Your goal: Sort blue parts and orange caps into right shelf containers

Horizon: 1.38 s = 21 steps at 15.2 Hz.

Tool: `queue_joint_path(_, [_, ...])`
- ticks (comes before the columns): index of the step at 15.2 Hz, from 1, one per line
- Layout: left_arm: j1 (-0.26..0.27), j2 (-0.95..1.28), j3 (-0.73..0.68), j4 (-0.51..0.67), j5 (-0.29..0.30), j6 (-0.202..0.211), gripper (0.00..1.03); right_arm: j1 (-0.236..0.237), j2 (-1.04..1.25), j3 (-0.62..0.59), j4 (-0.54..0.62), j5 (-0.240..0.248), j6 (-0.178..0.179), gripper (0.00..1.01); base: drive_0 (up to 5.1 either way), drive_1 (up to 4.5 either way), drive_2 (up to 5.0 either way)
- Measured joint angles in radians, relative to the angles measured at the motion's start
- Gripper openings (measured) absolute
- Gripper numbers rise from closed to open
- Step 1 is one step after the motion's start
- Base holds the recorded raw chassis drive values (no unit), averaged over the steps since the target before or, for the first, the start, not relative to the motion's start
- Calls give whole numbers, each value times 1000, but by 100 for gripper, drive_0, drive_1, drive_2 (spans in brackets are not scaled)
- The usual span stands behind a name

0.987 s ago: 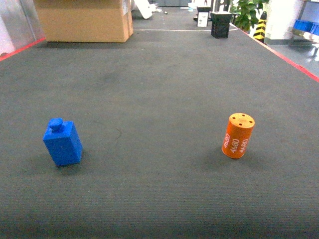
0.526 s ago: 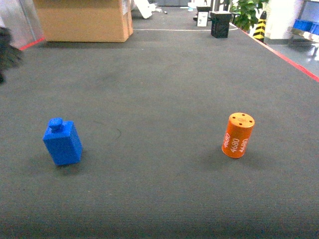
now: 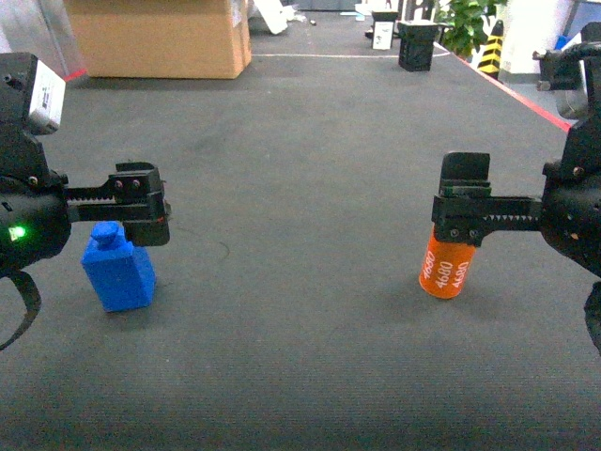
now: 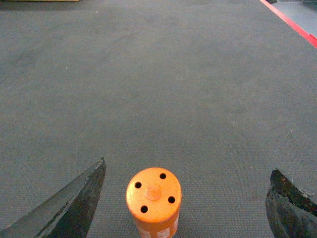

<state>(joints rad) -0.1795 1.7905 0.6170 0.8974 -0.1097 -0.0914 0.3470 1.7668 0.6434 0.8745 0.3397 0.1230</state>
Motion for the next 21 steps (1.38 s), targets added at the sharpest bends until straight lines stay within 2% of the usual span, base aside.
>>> queue_joint_path(7, [20,118,6,51,18,-15,98,-8,140,93,-34,-23,35,98,0,0,0])
queue_joint_path(13, [18,206,28,83,29,-43,98,-42,262,159,-69,-85,110,98,0,0,0])
queue_joint_path(16, [14,242,28,90,32,-44,98,-39,288,170,-67,-93,113,98,0,0,0])
queue_joint_path(18, [11,272,38,111,10,-33,98,-32,312,178,-73,-90,113,98,0,0,0])
queue_joint_path(20, [12,289,45,106,-19,-27,98,-25,325,181,-71,-55,97,98,0,0,0])
queue_joint_path(21, [13,292,48,105,-31,-25,98,-24,325,183,-72,-54,89,98,0,0,0])
